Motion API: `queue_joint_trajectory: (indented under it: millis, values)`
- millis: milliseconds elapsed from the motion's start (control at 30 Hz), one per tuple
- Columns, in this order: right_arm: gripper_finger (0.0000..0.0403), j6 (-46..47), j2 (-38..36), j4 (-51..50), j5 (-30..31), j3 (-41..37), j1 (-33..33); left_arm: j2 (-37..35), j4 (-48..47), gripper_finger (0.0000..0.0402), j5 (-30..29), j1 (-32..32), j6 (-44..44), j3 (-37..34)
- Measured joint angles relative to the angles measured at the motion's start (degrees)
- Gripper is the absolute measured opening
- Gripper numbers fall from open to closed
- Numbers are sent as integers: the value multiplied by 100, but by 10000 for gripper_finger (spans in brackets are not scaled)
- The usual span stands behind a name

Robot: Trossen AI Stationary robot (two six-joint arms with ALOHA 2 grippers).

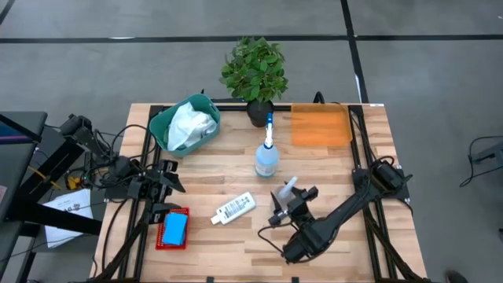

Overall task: Pick & Place Kitchen Items
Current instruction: Put the transparent bottle into the orange bin

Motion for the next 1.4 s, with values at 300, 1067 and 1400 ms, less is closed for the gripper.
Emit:
queue_joint_trajectory:
  millis: [300,1067,1400]
  values:
    - [267,125,-2,-644,-753,435,145,0,0,205,0,0,1,0]
    - [267,748,-178,-1200,-1426,444,606,0,-37,205,1,2,1,0]
    - [267,1727,-733,-1180,-827,444,1171,0,-39,205,0,2,-1,0]
